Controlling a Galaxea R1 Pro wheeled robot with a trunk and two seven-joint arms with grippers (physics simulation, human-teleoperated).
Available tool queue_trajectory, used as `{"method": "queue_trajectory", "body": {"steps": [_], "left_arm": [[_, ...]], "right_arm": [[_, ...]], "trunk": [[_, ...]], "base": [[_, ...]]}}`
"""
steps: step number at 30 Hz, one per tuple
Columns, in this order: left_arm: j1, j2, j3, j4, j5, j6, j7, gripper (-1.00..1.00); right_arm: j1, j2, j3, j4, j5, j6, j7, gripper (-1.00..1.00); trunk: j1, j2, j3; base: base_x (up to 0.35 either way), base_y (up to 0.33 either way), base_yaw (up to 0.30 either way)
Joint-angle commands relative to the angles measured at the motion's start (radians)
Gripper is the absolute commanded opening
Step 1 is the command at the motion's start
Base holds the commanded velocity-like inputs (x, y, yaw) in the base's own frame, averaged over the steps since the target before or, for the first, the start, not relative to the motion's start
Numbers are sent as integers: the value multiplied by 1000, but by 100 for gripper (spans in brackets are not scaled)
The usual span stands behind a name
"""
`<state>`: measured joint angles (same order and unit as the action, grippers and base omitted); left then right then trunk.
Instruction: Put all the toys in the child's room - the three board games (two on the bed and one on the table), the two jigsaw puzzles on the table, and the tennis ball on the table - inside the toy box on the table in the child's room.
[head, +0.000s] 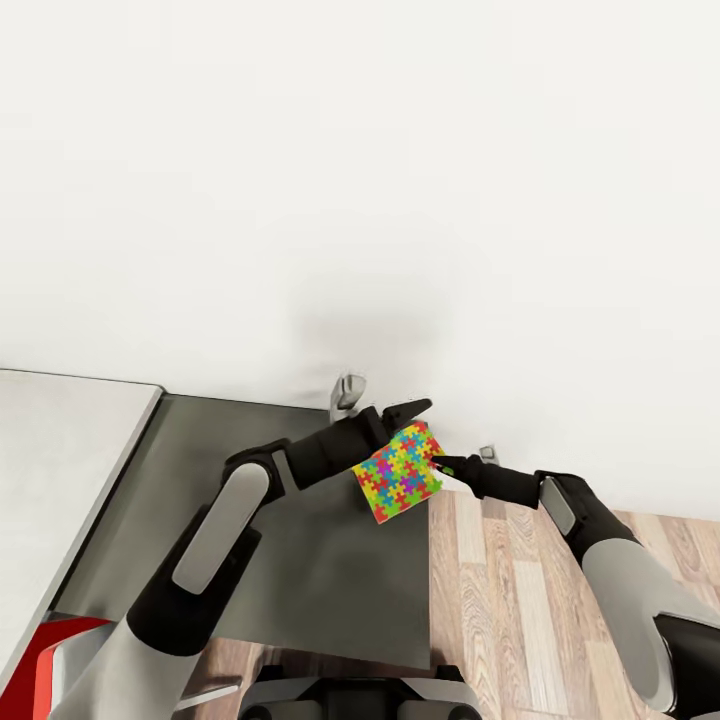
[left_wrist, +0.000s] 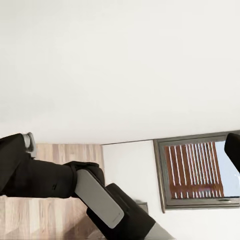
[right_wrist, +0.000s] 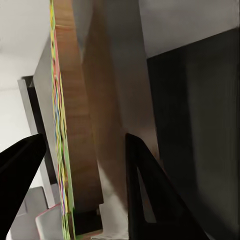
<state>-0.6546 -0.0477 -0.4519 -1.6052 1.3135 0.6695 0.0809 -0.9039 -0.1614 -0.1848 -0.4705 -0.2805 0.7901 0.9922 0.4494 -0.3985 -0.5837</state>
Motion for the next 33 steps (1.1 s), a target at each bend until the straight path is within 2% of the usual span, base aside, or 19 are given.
{"method": "queue_trajectory", "body": {"steps": [1,3,5,7,8,11,15,16,19,24,32,33], "left_arm": [[7,4,0,-1,11,6,7,100],[14,8,0,-1,13,12,5,100],[26,14,0,-1,15,29,-4,100],[36,19,-1,-1,17,42,-18,100],[36,19,-1,-1,17,42,-18,100],[66,28,-2,-1,18,55,-51,100],[146,44,-2,-1,15,61,-114,100],[146,44,-2,-1,15,61,-114,100],[207,53,-2,-1,10,62,-140,100],[303,63,-5,-1,-4,61,-148,100],[357,69,-2,-1,-39,60,-156,100],[367,74,-1,-1,-45,59,-158,100]], "right_arm": [[8,-7,-1,-5,12,-4,6,-100],[18,-15,-1,-14,12,-4,11,-100],[40,-38,-2,-38,13,-4,23,-100],[64,-73,-2,-67,13,-4,39,-100],[64,-73,-2,-67,13,-4,39,-100],[99,-135,-2,-112,11,-5,84,-100],[150,-202,-1,-194,15,-4,184,-100],[150,-202,-1,-194,15,-4,184,-100],[194,-231,3,-265,20,-4,235,-100],[270,-254,2,-374,23,-3,271,-100],[355,-263,-1,-513,24,3,283,-100],[381,-264,-2,-558,23,6,285,-100]], "trunk": [[1,-2,-1],[1,-2,-1],[1,-2,-1],[1,-2,-1],[1,-2,-1],[1,-2,-1],[1,-2,-1],[1,-2,-1],[1,-2,-1],[1,-2,-1],[1,-2,-1],[1,-2,0]], "base": [[0,0,0],[0,0,0],[0,0,0],[0,0,0],[0,0,0],[0,0,0],[0,0,0],[0,0,0],[0,0,0],[0,0,0],[0,0,0],[0,0,0]]}}
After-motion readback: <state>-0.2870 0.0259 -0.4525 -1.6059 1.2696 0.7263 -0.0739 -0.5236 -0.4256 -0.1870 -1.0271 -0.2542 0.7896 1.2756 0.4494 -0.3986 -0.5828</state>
